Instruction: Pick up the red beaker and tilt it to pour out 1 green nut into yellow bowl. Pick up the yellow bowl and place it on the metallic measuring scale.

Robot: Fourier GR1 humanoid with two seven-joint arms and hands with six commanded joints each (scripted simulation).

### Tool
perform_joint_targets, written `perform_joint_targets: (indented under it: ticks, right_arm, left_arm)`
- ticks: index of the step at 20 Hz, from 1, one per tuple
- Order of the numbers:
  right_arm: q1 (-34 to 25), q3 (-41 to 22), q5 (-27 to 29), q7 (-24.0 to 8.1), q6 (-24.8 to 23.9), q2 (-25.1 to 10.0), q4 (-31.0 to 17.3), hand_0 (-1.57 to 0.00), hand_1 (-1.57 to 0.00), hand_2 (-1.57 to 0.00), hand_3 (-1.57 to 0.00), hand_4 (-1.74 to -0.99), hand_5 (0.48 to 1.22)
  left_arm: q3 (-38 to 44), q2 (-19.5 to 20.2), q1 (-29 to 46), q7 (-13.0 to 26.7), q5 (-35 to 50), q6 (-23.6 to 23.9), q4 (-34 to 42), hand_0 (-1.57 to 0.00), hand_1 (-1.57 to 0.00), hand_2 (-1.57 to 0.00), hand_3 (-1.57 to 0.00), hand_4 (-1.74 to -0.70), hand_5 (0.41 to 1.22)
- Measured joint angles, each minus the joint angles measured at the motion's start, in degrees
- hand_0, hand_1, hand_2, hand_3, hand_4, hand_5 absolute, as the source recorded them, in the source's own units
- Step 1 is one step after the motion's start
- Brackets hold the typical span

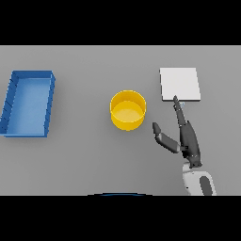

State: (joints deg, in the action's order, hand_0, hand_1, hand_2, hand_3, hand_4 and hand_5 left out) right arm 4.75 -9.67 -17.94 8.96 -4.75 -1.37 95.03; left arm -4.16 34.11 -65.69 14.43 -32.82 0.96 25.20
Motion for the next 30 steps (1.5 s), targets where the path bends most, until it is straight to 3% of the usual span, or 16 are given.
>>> perform_joint_targets:
  ticks: [5,8,9,14,17,18,20,22,25,27,30]
  right_arm:
    - [-0.38,-0.31,-1.78,-1.17,-0.67,-0.62,0.51,0.00,0.00,0.00,0.00,-1.041,0.650]
    - [0.34,-0.42,-1.44,-0.75,-0.14,-0.87,1.44,0.00,0.00,0.00,0.00,-1.020,0.645]
    - [-0.46,-0.49,-2.10,-2.36,-0.48,-0.71,0.74,0.00,0.00,0.00,0.00,-1.018,0.645]
    - [1.60,-0.19,-0.14,1.31,0.88,-1.21,1.24,0.00,0.00,0.00,0.00,-1.004,0.648]
    - [0.78,0.35,0.81,0.16,1.10,-1.08,1.00,0.00,0.00,0.00,0.00,-1.012,0.650]
    - [1.92,-0.06,0.71,2.20,1.29,-1.08,1.40,0.00,0.00,0.00,0.00,-1.010,0.650]
    - [1.35,-0.49,-0.43,0.38,0.59,-0.67,1.64,0.00,0.00,0.00,0.00,-1.013,0.644]
    - [0.54,0.09,-0.42,-0.86,0.22,-0.86,0.94,0.00,0.00,0.00,0.00,-1.021,0.636]
    - [0.58,-0.03,-0.68,0.22,0.03,-0.92,1.13,0.00,0.00,0.00,0.00,-1.012,0.634]
    - [1.45,-0.06,-0.30,0.61,0.10,-0.58,0.81,0.00,0.00,0.00,0.00,-1.007,0.635]
    - [1.65,-0.22,-0.39,1.08,0.14,-0.59,1.12,0.00,0.00,0.00,0.00,-1.005,0.634]
  left_arm:
    - [4.20,-1.58,12.79,6.63,7.53,3.47,13.60,-1.57,-1.57,-1.57,-1.48,-1.74,1.221]
    - [5.04,-2.63,21.31,12.93,10.03,5.11,24.05,-1.57,-1.57,-1.57,-1.44,-1.74,1.221]
    - [4.97,-3.54,23.76,13.07,10.66,6.10,27.10,-1.57,-1.57,-1.57,-1.44,-1.74,1.221]
    - [5.99,-5.80,30.93,14.36,12.70,8.69,34.96,-1.57,-1.57,-1.57,-1.51,-1.74,1.221]
    - [6.44,-7.32,34.77,15.55,13.51,10.11,37.79,-1.57,-1.57,-1.57,-1.54,-1.74,1.151]
    - [6.66,-7.56,35.51,16.26,13.89,10.12,38.64,-1.57,-1.57,-1.57,-1.55,-1.74,1.123]
    - [6.17,-8.25,37.00,17.59,13.81,10.37,40.65,-1.57,-1.57,-1.57,-1.56,-1.74,1.046]
    - [5.57,-7.53,38.85,16.98,12.64,10.17,41.68,-1.57,-1.57,-1.57,-1.56,-1.65,0.941]
    - [4.36,-7.04,41.07,17.75,11.56,9.21,44.40,-1.57,-1.54,-1.50,-1.47,-1.28,0.810]
    - [4.35,-6.68,42.59,17.31,12.26,8.10,45.69,-1.39,-1.22,-1.21,-1.14,-1.07,0.749]
    - [3.79,-6.61,42.44,18.45,12.56,6.64,46.59,-0.77,-0.64,-0.65,-0.61,-0.92,0.677]
